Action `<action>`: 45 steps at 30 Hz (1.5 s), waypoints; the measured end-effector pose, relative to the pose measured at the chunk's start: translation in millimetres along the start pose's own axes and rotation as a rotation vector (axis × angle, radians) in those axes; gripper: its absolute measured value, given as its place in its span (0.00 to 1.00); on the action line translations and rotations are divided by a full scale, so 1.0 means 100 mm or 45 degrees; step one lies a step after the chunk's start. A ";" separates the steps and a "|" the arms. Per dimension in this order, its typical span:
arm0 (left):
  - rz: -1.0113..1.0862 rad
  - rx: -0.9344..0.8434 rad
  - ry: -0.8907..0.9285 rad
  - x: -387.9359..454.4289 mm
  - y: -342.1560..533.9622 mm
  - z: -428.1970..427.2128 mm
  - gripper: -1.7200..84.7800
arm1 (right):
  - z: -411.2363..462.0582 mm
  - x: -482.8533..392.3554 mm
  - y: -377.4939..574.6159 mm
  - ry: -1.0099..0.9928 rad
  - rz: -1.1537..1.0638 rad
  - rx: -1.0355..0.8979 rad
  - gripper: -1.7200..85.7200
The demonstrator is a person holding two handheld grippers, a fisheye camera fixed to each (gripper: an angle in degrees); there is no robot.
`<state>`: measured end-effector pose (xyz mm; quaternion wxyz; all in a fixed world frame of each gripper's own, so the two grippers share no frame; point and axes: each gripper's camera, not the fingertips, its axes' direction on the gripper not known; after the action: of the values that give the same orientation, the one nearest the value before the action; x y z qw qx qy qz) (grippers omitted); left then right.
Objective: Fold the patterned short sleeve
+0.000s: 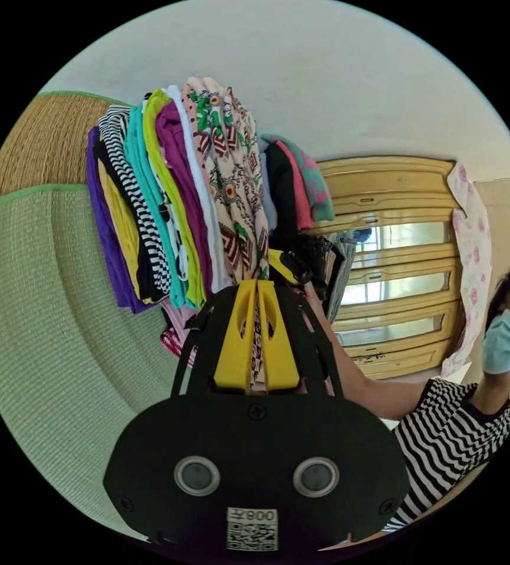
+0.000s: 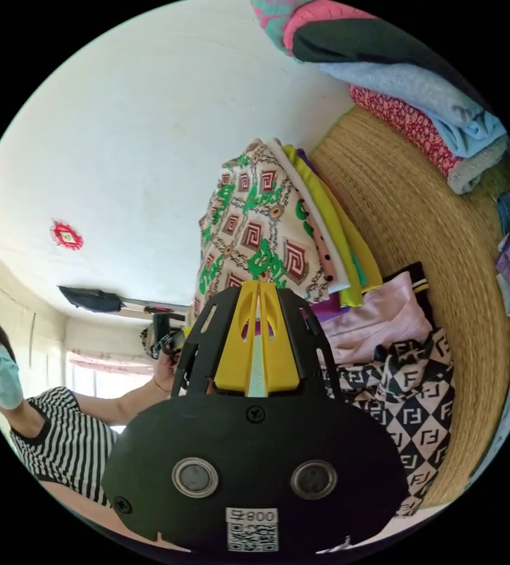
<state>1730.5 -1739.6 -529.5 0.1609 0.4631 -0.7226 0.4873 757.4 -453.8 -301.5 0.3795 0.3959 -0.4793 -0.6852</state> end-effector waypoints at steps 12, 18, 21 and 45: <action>-0.035 -0.148 -0.205 -0.13 0.93 -0.07 0.02 | 0.23 -0.38 0.60 0.076 0.038 0.195 0.02; -0.080 -0.347 -0.489 -0.26 1.62 -0.10 0.02 | 1.43 -1.21 1.63 0.209 -0.133 -0.069 0.02; -0.065 -0.525 -0.713 -0.34 2.03 0.00 0.02 | 2.38 -1.35 2.37 0.397 -0.133 -0.338 0.02; 0.284 -0.663 -0.762 -0.57 3.55 -0.15 0.02 | 3.33 -2.67 4.29 1.136 -0.129 0.033 0.04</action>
<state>1463.8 -1663.6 -758.3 0.0017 0.4468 -0.8825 0.1465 622.3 -203.6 232.8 0.5099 0.6805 -0.2573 -0.4591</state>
